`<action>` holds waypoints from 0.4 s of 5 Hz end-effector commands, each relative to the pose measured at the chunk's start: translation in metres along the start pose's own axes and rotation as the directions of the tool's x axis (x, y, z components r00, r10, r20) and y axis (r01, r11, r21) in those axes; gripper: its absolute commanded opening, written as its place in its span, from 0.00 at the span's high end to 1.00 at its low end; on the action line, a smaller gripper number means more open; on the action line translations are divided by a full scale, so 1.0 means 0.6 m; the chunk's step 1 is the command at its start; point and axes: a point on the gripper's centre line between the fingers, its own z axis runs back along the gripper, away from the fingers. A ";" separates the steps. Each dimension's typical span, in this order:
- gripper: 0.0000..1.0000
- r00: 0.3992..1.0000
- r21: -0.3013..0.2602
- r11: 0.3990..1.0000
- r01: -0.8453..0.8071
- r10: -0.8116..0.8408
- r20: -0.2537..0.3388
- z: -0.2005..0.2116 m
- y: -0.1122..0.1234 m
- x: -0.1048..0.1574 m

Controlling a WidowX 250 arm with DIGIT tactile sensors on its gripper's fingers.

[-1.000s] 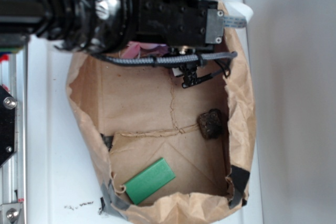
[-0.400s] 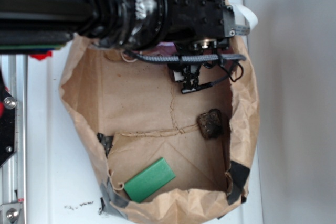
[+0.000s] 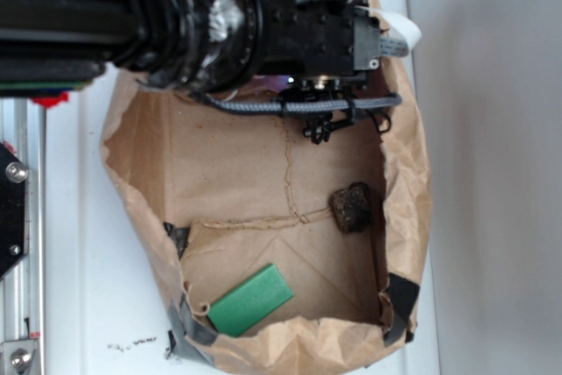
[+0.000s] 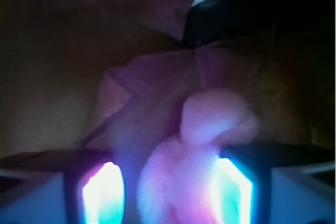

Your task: Grab the pink bunny.

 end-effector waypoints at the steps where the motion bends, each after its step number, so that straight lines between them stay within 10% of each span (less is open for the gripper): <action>1: 1.00 0.998 -0.021 1.000 -0.003 0.005 0.056 0.032 0.011 0.019; 2: 1.00 0.998 -0.031 0.999 -0.009 0.011 0.057 0.040 0.014 0.020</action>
